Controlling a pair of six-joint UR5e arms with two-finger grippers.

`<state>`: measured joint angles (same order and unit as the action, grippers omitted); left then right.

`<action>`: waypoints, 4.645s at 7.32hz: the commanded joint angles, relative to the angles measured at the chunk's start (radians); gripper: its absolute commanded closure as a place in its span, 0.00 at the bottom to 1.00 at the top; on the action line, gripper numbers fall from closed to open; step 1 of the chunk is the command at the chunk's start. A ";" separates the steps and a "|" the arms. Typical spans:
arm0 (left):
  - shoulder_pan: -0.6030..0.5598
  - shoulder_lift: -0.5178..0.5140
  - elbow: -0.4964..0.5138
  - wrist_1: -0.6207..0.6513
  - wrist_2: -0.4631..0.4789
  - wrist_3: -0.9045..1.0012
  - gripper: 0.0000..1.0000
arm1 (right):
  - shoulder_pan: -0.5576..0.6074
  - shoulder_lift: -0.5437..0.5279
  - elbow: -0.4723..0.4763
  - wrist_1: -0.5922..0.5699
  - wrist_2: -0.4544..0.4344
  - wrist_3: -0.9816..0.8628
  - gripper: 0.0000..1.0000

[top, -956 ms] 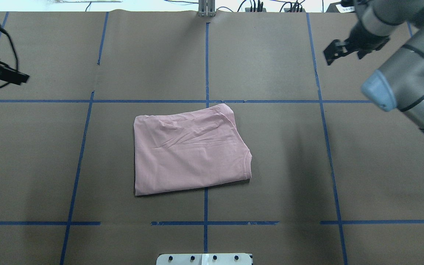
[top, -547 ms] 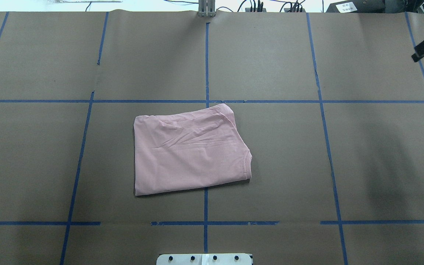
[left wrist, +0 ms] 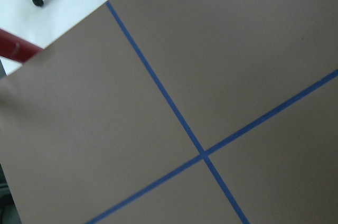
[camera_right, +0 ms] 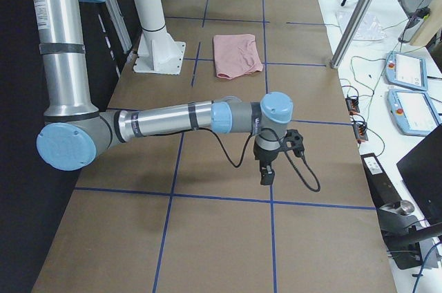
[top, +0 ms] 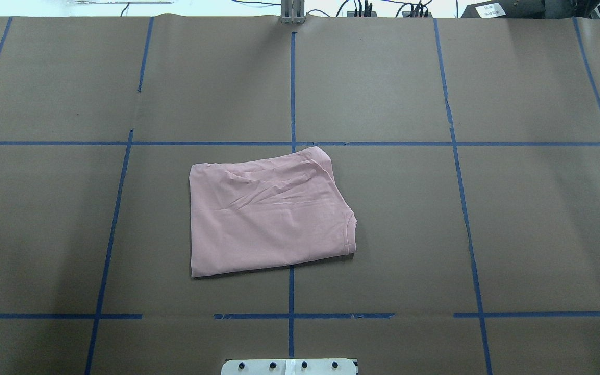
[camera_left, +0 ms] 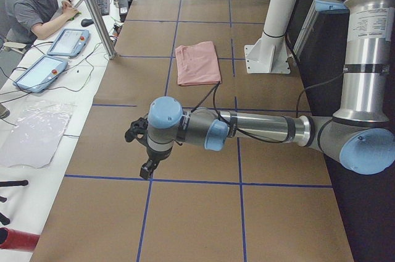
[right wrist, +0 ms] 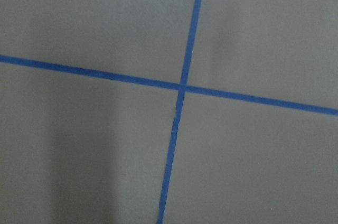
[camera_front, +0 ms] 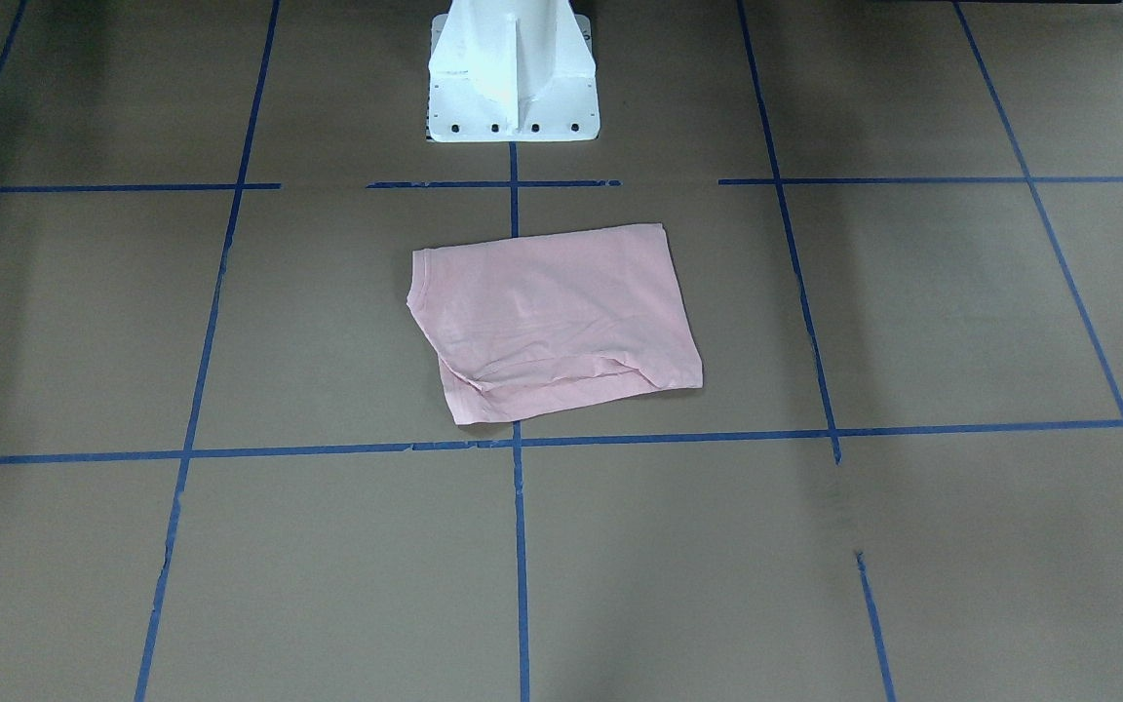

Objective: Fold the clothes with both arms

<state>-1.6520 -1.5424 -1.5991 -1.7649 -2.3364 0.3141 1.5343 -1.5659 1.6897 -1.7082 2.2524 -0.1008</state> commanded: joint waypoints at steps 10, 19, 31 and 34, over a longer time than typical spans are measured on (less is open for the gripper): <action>-0.032 0.048 0.004 0.110 -0.012 -0.012 0.00 | 0.078 -0.154 0.008 0.002 0.050 0.000 0.00; -0.026 0.068 0.002 0.155 -0.017 -0.020 0.00 | 0.078 -0.163 0.013 0.002 0.036 0.001 0.00; -0.022 0.059 0.001 0.093 -0.014 -0.104 0.00 | 0.078 -0.161 0.019 0.004 0.038 -0.005 0.00; -0.020 0.059 0.001 0.091 -0.014 -0.104 0.00 | 0.076 -0.161 0.019 0.004 0.038 -0.005 0.00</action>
<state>-1.6723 -1.4834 -1.5984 -1.6724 -2.3501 0.2091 1.6120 -1.7273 1.7088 -1.7043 2.2913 -0.1059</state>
